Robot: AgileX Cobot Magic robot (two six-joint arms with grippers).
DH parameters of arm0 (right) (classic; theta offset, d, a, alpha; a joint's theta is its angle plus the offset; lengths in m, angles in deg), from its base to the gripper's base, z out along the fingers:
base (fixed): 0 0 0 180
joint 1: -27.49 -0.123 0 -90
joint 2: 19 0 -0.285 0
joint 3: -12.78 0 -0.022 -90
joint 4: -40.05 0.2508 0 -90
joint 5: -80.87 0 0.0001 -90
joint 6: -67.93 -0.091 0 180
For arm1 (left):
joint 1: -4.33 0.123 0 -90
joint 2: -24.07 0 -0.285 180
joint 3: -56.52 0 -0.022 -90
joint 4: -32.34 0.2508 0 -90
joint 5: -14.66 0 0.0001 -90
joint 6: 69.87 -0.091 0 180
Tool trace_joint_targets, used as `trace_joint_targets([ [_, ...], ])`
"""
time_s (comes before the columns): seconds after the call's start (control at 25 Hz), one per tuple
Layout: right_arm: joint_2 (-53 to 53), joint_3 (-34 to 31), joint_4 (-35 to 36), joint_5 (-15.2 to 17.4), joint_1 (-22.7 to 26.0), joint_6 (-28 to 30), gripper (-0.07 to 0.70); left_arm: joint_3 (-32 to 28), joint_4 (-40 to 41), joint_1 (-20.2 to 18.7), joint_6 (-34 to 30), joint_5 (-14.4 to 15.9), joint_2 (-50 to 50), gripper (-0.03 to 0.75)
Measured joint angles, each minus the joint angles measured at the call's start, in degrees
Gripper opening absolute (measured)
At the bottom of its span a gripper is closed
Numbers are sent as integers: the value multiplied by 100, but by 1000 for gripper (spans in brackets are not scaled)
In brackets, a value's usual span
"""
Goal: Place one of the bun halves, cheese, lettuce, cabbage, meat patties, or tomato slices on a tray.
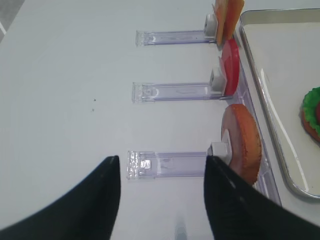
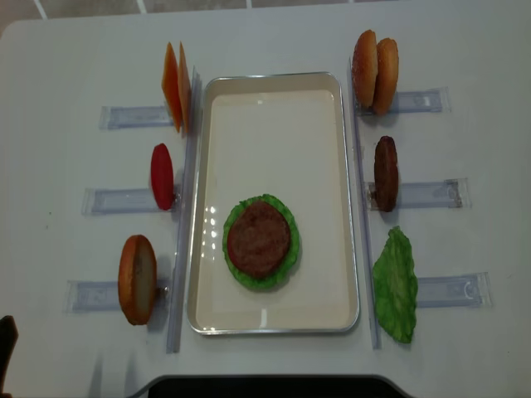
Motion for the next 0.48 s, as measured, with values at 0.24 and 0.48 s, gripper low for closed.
trace_joint_targets([
  [0.24, 0, 0, 0, 0, 0, 0, 286, 0, 0, 0, 0, 0, 0, 408],
  [0.48, 0, 0, 0, 0, 0, 4, 286, 0, 0, 0, 0, 0, 0, 408],
])
